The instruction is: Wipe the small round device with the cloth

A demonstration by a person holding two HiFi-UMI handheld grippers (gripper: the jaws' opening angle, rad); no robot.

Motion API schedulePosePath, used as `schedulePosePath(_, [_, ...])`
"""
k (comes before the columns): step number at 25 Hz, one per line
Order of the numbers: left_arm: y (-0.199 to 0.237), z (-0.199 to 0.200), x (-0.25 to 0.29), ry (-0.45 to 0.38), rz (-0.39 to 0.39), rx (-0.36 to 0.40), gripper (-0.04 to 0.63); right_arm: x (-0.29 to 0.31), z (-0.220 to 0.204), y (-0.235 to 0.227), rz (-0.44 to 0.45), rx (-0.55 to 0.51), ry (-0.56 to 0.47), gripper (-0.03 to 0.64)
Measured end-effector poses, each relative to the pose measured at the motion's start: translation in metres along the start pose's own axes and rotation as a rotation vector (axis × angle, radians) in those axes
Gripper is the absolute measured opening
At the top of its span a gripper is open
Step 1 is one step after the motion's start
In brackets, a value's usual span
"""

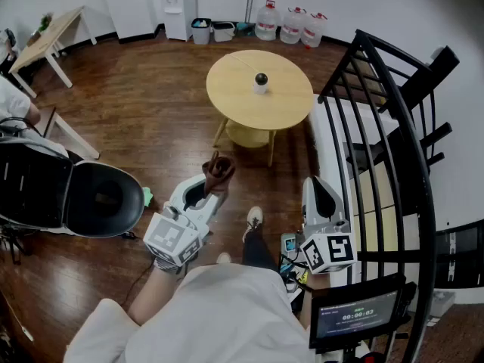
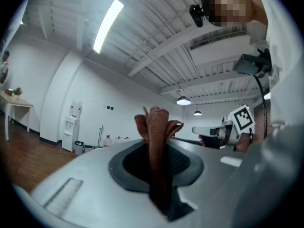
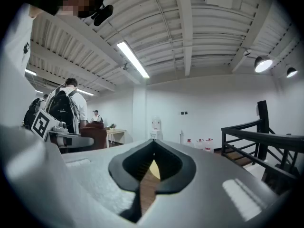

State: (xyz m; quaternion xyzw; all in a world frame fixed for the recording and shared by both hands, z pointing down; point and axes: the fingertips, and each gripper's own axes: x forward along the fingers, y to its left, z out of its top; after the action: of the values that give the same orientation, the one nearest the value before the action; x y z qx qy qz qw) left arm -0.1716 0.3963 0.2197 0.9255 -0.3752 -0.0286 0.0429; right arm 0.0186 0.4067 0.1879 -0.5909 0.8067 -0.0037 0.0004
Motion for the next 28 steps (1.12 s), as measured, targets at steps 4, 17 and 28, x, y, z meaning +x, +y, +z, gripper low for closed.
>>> schedulePosePath(4, [0.008, -0.003, 0.014, 0.002, 0.0, -0.004, 0.075, 0.015, -0.003, -0.008, 0.013, -0.012, -0.002, 0.003])
schedulePosePath(17, [0.051, -0.004, 0.119, 0.028, 0.043, 0.006, 0.074, 0.11, -0.011, -0.082, 0.066, 0.023, 0.0, 0.003])
schedulePosePath(28, [0.092, 0.007, 0.21, 0.036, 0.091, -0.004, 0.075, 0.198, -0.008, -0.147, 0.116, 0.04, 0.042, 0.003])
